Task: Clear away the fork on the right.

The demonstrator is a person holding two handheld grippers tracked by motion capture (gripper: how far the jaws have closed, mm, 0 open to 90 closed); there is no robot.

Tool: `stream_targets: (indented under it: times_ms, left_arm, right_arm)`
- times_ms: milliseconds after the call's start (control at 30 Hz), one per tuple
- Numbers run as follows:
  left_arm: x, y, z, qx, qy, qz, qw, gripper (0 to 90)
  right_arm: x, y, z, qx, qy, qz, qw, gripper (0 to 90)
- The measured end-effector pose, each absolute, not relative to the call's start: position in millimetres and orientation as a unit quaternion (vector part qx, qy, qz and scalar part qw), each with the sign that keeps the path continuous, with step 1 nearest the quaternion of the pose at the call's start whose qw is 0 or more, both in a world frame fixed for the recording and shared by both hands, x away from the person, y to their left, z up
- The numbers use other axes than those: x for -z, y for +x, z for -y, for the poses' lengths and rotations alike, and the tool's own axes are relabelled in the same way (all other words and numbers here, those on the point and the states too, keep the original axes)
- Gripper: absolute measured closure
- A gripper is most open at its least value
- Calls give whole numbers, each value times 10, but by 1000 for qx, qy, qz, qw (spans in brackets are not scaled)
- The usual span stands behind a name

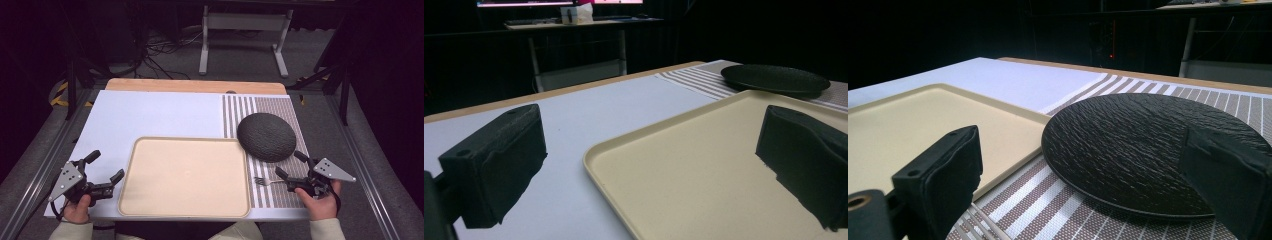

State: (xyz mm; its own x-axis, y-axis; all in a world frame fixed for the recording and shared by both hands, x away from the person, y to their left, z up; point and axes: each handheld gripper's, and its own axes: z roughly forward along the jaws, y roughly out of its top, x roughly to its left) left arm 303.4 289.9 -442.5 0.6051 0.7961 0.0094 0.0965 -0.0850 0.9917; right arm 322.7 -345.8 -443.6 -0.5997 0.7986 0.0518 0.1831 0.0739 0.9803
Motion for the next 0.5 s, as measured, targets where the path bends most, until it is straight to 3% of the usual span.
stream_targets:
  times_ms: [500]
  left_arm:
    - [4414,3003,-2939,-296,667,-337,595,4]
  right_arm:
    - [4425,3224,3475,-579,358,-684,262,44]
